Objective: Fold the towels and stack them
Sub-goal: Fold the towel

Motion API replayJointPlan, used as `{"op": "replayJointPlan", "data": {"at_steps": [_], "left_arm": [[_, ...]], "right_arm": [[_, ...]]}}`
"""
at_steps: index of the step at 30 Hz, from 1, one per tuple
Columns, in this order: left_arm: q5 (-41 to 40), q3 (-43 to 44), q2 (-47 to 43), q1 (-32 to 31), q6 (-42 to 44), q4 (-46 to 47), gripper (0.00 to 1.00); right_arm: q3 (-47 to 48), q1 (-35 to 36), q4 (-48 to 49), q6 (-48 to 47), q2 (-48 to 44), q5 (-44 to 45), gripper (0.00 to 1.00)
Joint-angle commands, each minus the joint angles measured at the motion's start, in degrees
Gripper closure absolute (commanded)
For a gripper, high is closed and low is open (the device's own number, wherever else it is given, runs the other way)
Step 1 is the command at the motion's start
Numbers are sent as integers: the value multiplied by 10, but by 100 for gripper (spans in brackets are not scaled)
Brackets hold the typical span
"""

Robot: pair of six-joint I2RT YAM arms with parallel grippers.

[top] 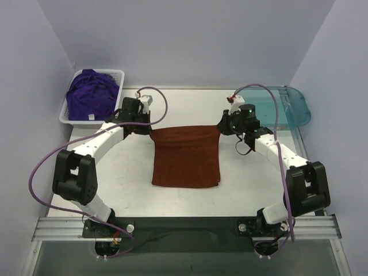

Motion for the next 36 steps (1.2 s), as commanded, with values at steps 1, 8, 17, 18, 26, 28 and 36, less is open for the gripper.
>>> {"op": "replayJointPlan", "data": {"at_steps": [1,8,17,18,26,28,36], "left_arm": [[20,-46,-58,-1,-22,18,98],[51,-135,-162,-9,-61,11,98],[90,-219,-250,-19,-113,-41,98],[92,-236,-261,-21,-119,-44,97],[88,-310,-275,-25,-163,-45,97],[90,-317,-252,-28,-171,-42,97],[91,-315,-192,-36,-180,-33,92]], "right_arm": [[-44,-1,-12,18,-58,-13,100],[-123,17,-47,55,-153,-13,100],[-188,31,-163,130,-244,-29,100],[-192,32,-169,135,-249,-29,100],[-222,34,-218,193,-227,-19,100],[-227,34,-219,209,-195,-22,100],[-227,36,-219,211,-120,-7,100]]}}
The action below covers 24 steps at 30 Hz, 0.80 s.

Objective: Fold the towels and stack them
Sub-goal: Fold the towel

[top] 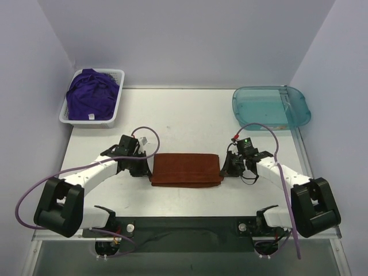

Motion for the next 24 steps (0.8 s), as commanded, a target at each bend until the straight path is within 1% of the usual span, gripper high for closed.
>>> {"op": "replayJointPlan", "data": {"at_steps": [1,2,4,6,7,11,12,15,17,24], "left_arm": [[-4,6,3,-3,-6,9,89],[-5,6,1,-3,-6,8,87],[-7,6,-9,-3,-7,8,84],[-10,5,-20,-3,-9,9,84],[-12,6,-24,-3,-9,9,85],[-10,29,-36,-3,-7,0,93],[-12,40,-39,-3,-5,-2,94],[-34,85,-38,-3,4,-6,95],[-53,130,-28,-1,16,-6,95],[-75,272,68,13,54,-5,96]], "right_arm": [[-3,2,-20,4,5,22,100],[-5,2,-21,3,4,20,100],[-4,6,-23,1,-4,12,94],[-3,10,-26,-3,-14,13,97],[-1,14,-27,-3,-19,14,100],[20,15,-36,-2,-33,20,100],[39,14,-38,-4,-39,24,100],[75,14,-39,-16,-43,47,100],[120,13,-40,-28,-37,70,100],[249,5,-39,-82,40,116,100]]}}
